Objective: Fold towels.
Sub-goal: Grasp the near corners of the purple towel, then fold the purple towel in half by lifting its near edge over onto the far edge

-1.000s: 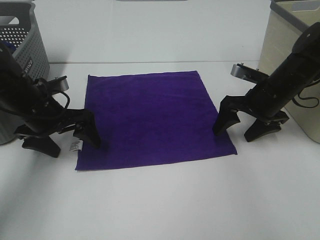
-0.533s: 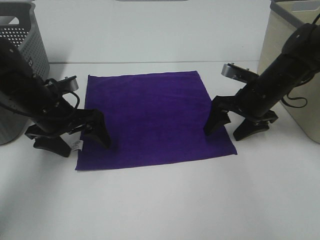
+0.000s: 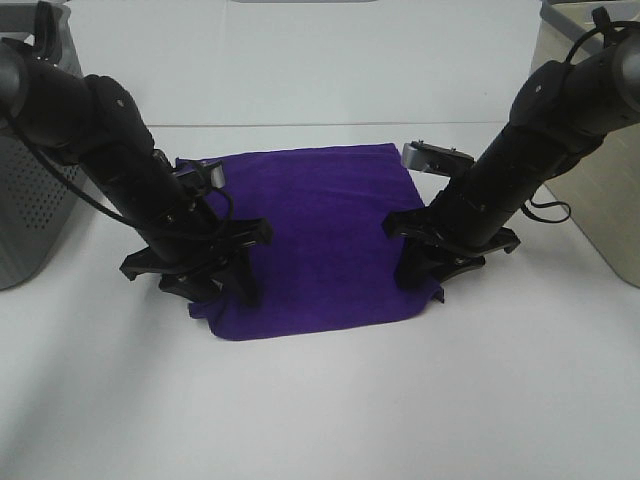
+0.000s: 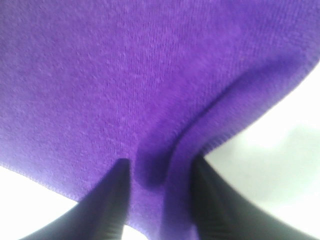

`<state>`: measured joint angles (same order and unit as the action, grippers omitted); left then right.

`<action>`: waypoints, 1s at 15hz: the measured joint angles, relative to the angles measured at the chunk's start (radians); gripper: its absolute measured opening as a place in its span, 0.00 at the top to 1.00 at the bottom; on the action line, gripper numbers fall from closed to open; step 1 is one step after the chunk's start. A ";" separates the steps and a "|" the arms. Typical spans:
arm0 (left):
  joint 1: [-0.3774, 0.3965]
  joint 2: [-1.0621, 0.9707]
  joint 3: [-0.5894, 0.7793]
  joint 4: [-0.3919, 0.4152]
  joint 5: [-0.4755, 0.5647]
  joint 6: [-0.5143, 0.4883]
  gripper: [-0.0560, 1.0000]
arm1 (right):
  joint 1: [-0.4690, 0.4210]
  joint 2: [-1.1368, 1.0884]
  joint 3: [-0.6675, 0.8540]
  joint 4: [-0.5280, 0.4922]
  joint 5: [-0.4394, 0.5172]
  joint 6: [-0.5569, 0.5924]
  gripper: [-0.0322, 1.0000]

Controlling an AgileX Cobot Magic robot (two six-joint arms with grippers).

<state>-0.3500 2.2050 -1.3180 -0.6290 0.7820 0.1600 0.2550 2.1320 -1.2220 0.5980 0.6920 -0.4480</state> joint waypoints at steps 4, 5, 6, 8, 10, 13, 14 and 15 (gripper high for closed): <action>0.000 0.012 -0.002 0.009 0.009 0.016 0.93 | 0.000 0.010 0.000 0.004 0.029 0.023 0.93; -0.004 0.012 -0.006 0.026 0.020 0.017 0.93 | 0.000 0.010 0.000 0.004 0.037 0.024 0.94; -0.006 0.011 -0.006 0.053 0.034 0.017 0.93 | 0.000 0.011 0.000 0.004 0.055 0.029 0.94; -0.007 -0.001 -0.006 0.131 0.091 0.017 0.93 | 0.000 0.011 0.003 0.004 0.108 0.065 0.94; -0.012 -0.022 -0.005 0.184 0.124 0.016 0.93 | 0.005 0.001 0.010 0.000 0.174 0.106 0.94; -0.017 -0.057 0.010 0.244 0.150 0.016 0.94 | 0.011 -0.086 0.015 0.016 0.246 0.156 0.94; -0.017 -0.077 0.012 0.248 0.153 0.014 0.94 | 0.011 -0.122 0.015 0.017 0.249 0.158 0.94; -0.017 -0.102 0.012 0.255 0.152 0.013 0.94 | 0.011 -0.147 0.015 0.015 0.241 0.162 0.94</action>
<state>-0.3670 2.1030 -1.3060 -0.3740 0.9340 0.1730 0.2660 1.9850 -1.2070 0.6130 0.9330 -0.2860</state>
